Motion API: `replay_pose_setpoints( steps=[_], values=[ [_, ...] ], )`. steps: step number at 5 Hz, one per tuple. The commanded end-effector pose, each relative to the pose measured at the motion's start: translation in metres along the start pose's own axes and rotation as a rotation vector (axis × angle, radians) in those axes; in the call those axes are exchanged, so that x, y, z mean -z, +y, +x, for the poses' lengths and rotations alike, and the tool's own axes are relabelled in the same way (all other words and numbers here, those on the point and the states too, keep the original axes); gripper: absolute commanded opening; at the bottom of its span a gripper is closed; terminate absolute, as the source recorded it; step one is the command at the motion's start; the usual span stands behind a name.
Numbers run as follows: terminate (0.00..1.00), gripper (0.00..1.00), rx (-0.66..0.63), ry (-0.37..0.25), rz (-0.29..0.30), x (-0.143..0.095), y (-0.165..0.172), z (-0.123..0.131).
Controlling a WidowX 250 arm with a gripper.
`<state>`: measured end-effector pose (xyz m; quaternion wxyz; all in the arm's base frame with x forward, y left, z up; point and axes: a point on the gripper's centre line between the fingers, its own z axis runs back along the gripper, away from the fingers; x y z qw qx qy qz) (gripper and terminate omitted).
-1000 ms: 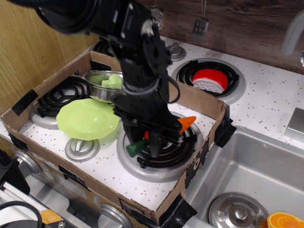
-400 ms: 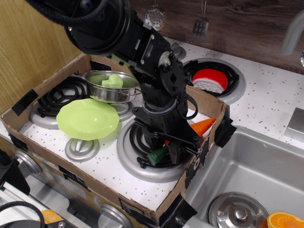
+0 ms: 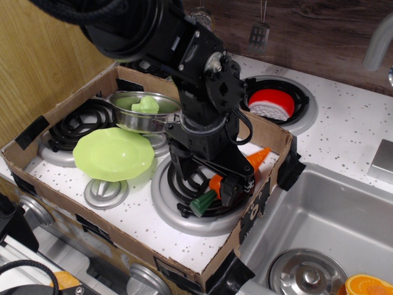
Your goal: Take carrot off plate
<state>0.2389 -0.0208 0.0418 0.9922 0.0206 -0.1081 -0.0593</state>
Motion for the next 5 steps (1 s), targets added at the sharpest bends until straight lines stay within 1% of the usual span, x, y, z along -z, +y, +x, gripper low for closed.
replay_pose_setpoints(
  steps=[1, 2, 4, 5],
  values=[
    [0.0, 1.0, 0.1, -0.065, 0.006, -0.042, 0.0004, 0.0249],
    [0.0, 1.0, 0.144, -0.055, -0.001, -0.0499, -0.0025, 0.0322],
    [0.0, 1.0, 0.144, -0.055, -0.001, -0.0499, -0.0025, 0.0322],
    [1.0, 1.0, 0.144, -0.055, -0.001, -0.0499, -0.0025, 0.0322]
  ],
)
